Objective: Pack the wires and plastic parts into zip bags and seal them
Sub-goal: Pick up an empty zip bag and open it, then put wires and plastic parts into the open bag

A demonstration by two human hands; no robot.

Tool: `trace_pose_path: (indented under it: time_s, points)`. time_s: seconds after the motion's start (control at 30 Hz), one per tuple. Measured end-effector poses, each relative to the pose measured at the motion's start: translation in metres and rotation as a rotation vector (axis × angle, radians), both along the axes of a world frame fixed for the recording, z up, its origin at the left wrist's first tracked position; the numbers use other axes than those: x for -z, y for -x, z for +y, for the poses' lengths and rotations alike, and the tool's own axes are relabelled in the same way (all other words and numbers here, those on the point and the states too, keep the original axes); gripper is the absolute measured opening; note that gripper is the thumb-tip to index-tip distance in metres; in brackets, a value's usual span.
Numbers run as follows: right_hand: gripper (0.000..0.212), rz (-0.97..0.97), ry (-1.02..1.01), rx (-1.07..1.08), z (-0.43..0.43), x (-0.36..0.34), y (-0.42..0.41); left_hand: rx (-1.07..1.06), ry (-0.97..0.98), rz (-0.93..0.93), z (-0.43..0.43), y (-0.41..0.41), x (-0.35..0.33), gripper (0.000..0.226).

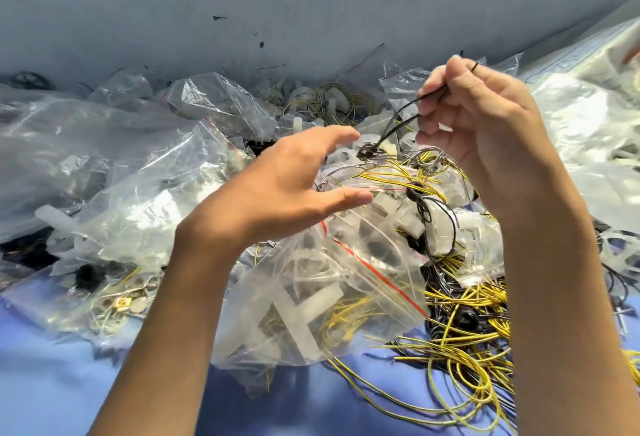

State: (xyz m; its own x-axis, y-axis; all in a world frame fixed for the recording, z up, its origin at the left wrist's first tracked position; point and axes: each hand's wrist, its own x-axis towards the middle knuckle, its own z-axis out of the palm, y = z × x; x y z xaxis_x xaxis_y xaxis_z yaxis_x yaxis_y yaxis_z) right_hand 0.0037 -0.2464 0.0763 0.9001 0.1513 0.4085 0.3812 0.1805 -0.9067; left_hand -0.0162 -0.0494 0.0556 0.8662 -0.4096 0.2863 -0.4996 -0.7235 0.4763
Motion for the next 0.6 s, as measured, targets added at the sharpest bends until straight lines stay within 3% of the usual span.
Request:
trace_pose_path:
  time_s: [0.2, 0.4, 0.53, 0.6]
  points:
    - [0.029, 0.014, -0.119, -0.152, 0.007, -0.006, 0.007, 0.025, 0.107, -0.122, -0.014, -0.002, 0.005, 0.027]
    - [0.025, 0.021, -0.204, -0.225, 0.002, -0.009, 0.01, -0.006, 0.205, -0.199, -0.019, -0.005, 0.007, 0.016]
    - [0.006, 0.084, -0.008, 0.165, -0.001, -0.004, 0.0, -0.045, 0.328, -0.226, -0.018, -0.004, 0.005, 0.01]
    - [0.049, 0.085, 0.156, 0.442, 0.0, 0.002, -0.006, -0.083, 0.361, -0.215, -0.017, -0.003, 0.004, 0.011]
